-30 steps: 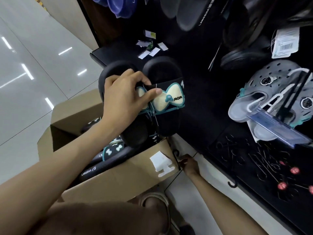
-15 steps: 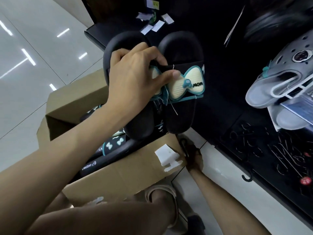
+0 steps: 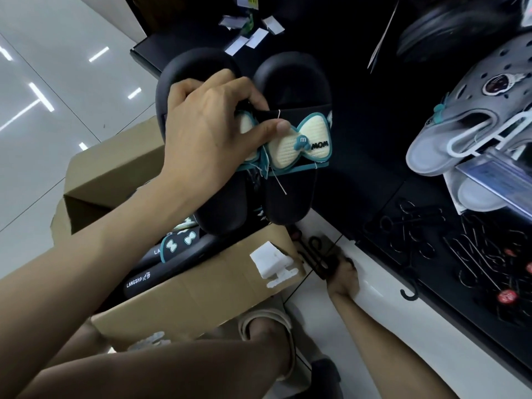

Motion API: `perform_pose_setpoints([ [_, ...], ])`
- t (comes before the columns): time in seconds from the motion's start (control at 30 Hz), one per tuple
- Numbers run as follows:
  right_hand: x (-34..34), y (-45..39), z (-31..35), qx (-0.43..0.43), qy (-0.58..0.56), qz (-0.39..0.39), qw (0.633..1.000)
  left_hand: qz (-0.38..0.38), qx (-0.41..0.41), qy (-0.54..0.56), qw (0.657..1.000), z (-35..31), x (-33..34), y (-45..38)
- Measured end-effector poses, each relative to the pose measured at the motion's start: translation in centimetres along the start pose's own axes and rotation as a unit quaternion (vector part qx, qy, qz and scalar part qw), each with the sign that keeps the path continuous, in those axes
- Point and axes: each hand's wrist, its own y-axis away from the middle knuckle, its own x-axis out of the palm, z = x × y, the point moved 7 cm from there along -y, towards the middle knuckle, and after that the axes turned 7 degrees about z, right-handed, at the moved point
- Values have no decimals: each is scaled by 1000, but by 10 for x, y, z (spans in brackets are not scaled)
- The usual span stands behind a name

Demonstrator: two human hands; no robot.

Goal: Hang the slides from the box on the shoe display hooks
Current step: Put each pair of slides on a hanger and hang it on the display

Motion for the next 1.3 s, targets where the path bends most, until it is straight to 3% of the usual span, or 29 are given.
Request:
perform_pose_setpoints([
  [0.33, -20, 24, -45, 16, -102, 7, 995, 5, 1, -7, 1000, -3, 2, 1],
  [0.57, -24, 31, -60, 22, -110, 28, 993, 0, 0, -4, 1000, -2, 1, 5],
  [1.03, -42, 48, -63, -25, -145, 172, 974, 10, 26, -26, 999, -16, -6, 21],
  [1.3, -83, 62, -42, -60, -203, 128, 969, 17, 40, -47, 998, -25, -19, 44],
])
